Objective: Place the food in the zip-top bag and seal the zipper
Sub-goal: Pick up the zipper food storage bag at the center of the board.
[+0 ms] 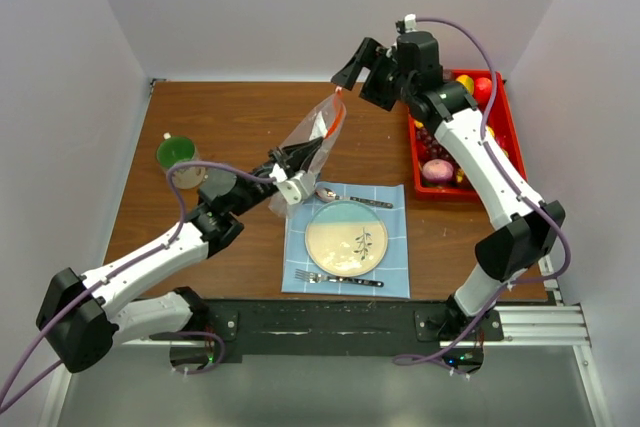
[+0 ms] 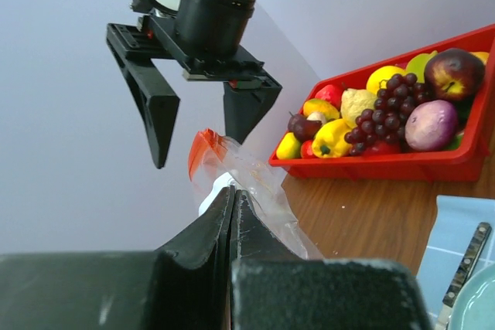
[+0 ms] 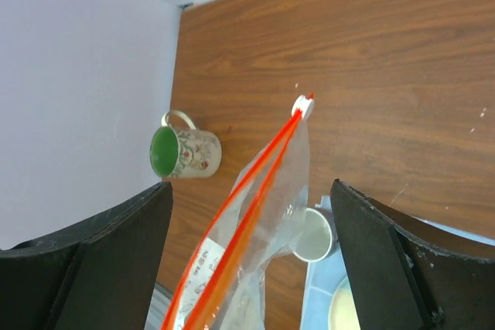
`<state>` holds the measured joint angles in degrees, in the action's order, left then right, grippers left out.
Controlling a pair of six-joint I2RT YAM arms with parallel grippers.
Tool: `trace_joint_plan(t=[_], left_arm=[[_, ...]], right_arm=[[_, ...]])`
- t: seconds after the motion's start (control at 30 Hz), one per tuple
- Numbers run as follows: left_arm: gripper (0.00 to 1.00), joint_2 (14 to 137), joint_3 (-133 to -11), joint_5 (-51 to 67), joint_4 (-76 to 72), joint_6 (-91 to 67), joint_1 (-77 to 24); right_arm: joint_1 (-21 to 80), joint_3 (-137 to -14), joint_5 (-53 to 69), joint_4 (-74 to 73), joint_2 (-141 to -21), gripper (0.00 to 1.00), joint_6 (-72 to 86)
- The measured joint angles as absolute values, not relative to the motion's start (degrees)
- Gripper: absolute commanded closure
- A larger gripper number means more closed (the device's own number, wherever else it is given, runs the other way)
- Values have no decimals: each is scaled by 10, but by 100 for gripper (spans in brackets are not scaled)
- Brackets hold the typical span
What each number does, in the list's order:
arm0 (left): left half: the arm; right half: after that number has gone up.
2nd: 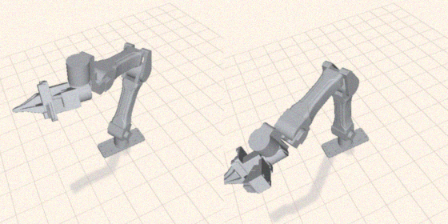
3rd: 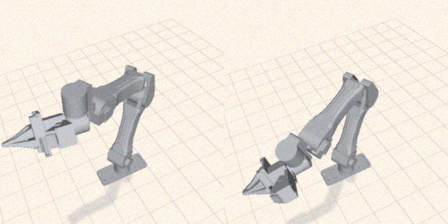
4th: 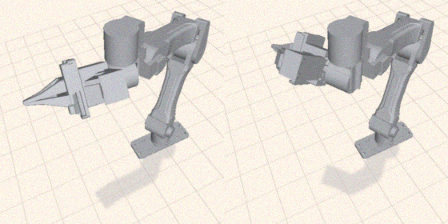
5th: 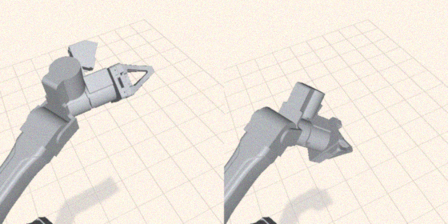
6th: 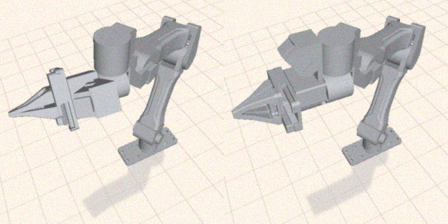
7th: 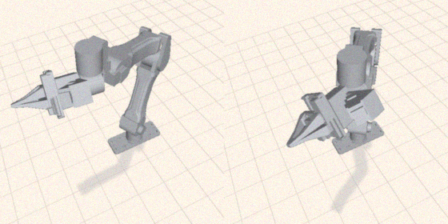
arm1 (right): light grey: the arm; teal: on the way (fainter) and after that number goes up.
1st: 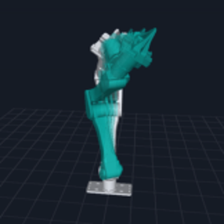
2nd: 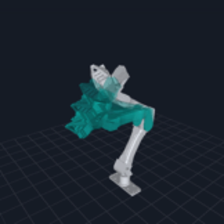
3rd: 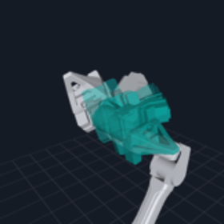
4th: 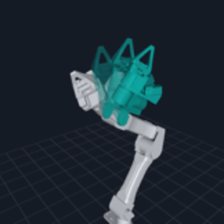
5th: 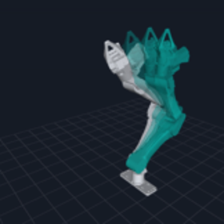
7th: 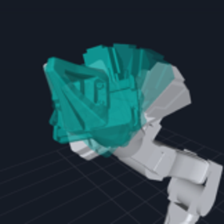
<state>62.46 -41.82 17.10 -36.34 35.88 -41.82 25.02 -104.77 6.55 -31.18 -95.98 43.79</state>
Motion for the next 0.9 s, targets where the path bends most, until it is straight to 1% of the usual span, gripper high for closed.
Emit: trace_joint_plan(t=[0.3, 0.9], left_arm=[[100, 625, -413, 143, -372, 383, -421], [100, 637, -413, 127, -385, 387, -423]], right_arm=[[244, -1019, 71, -321, -942, 16, 444], [234, -1020, 104, -319, -941, 16, 452]])
